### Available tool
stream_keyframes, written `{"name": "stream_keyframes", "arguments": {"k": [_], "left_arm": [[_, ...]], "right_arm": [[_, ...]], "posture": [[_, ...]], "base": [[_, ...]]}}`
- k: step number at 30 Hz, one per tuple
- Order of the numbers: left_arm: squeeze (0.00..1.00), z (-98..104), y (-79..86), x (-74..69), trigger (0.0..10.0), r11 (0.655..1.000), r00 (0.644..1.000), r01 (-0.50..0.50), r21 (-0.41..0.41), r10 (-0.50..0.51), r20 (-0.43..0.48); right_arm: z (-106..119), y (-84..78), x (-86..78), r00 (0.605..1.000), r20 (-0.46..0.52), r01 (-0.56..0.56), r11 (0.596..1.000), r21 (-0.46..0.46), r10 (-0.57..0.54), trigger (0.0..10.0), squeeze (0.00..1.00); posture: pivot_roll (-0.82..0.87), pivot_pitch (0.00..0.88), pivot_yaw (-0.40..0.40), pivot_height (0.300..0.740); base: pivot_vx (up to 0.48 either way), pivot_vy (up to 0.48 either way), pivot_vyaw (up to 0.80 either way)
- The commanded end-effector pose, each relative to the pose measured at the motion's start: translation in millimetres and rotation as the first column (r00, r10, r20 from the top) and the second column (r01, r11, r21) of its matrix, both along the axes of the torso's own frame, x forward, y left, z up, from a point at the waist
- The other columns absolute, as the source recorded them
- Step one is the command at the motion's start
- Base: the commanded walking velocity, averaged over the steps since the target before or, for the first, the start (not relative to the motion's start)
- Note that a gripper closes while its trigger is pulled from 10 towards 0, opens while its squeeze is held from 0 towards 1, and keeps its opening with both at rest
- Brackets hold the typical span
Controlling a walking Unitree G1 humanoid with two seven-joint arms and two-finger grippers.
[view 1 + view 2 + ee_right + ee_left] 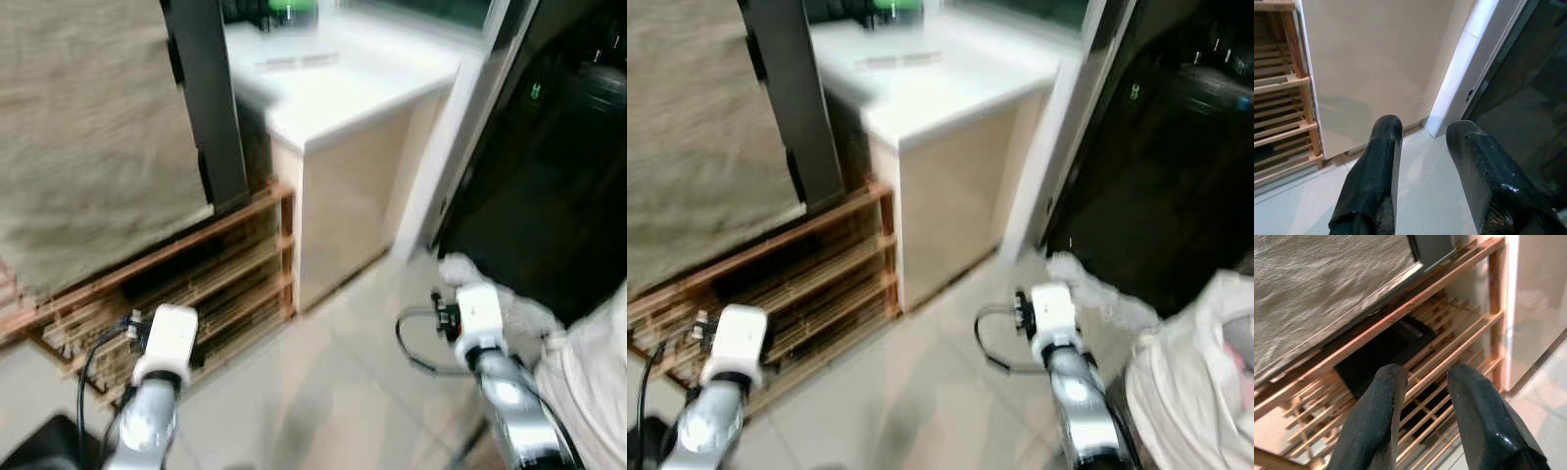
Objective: Clothes washing
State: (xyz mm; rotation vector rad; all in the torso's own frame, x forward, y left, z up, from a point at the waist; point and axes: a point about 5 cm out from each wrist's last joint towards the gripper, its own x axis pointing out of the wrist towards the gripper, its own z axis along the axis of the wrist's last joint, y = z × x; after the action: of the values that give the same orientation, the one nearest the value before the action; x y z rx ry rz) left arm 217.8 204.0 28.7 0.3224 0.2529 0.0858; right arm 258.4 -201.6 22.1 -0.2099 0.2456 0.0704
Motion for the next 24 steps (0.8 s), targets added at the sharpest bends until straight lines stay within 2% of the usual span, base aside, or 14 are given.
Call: {"name": "stream_keyframes", "arguments": {"k": [1,4,5,8,11,13,17,19,24], "left_arm": [[0.00,-6.8,-1.6,-2.2,10.0,1.000,1.000,0.007,-0.022,-0.007,-0.009],[0.00,-14.2,-2.8,-5.1,10.0,0.998,0.999,0.019,-0.054,-0.021,-0.025],[0.00,-23.3,-3.5,-7.9,10.0,0.996,0.998,0.028,-0.082,-0.032,-0.050],[0.00,-34.6,-7.3,-8.5,10.0,0.989,0.993,0.051,-0.136,-0.065,-0.101],[0.00,-45.6,-9.5,-7.5,10.0,0.987,0.988,0.063,-0.146,-0.082,-0.131],[0.00,-48.7,-12.4,-4.1,10.0,0.984,0.986,0.065,-0.167,-0.089,-0.141],[0.00,-48.1,-17.3,3.2,10.0,0.977,0.986,0.080,-0.198,-0.106,-0.125],[0.00,-42.5,-21.9,12.9,10.0,0.972,0.990,0.093,-0.218,-0.113,-0.080],[0.00,-39.6,-19.1,13.4,10.0,0.972,0.994,0.086,-0.217,-0.098,-0.049]], "right_arm": [[-2.0,-11.6,-1.7,0.999,-0.004,0.041,0.999,-0.012,-0.041,10.0,0.06],[-10.2,-16.9,-7.7,0.998,-0.033,0.052,0.999,-0.011,-0.052,10.0,0.06],[-20.2,-17.8,-14.2,0.997,-0.073,0.035,0.999,-0.007,-0.035,10.0,0.07],[-36.4,-19.6,-20.6,0.986,-0.164,0.046,0.999,0.029,-0.041,10.0,0.06],[-51.4,-20.5,-24.6,0.964,-0.261,0.061,0.997,0.050,-0.046,10.0,0.06],[-50.1,-19.4,-20.0,0.963,-0.264,0.080,0.991,0.106,-0.050,10.0,0.06],[-46.2,-16.7,-12.6,0.967,-0.252,0.086,0.986,0.146,-0.047,10.0,0.06],[-36.2,-11.6,-1.3,0.981,-0.193,0.072,0.977,0.200,-0.033,10.0,0.06],[-30.1,-10.0,5.7,0.988,-0.149,0.063,0.972,0.225,-0.030,10.0,0.06]], "posture": [[-0.04,0.000,-0.016,0.740],[-0.04,0.000,-0.016,0.740],[-0.04,0.000,-0.017,0.740],[-0.04,0.000,-0.016,0.740],[-0.05,0.000,-0.018,0.740],[-0.05,0.000,-0.020,0.740],[-0.06,0.011,-0.028,0.740],[-0.08,0.050,-0.032,0.740],[-0.09,0.061,-0.023,0.740]], "base": [[0.000,0.000,0.00],[0.000,0.000,0.00],[0.000,0.000,0.00],[0.000,0.000,0.00],[0.000,0.000,0.00],[0.000,0.000,0.00],[0.000,0.000,0.00],[0.000,0.000,0.00],[0.000,0.000,0.00]]}}
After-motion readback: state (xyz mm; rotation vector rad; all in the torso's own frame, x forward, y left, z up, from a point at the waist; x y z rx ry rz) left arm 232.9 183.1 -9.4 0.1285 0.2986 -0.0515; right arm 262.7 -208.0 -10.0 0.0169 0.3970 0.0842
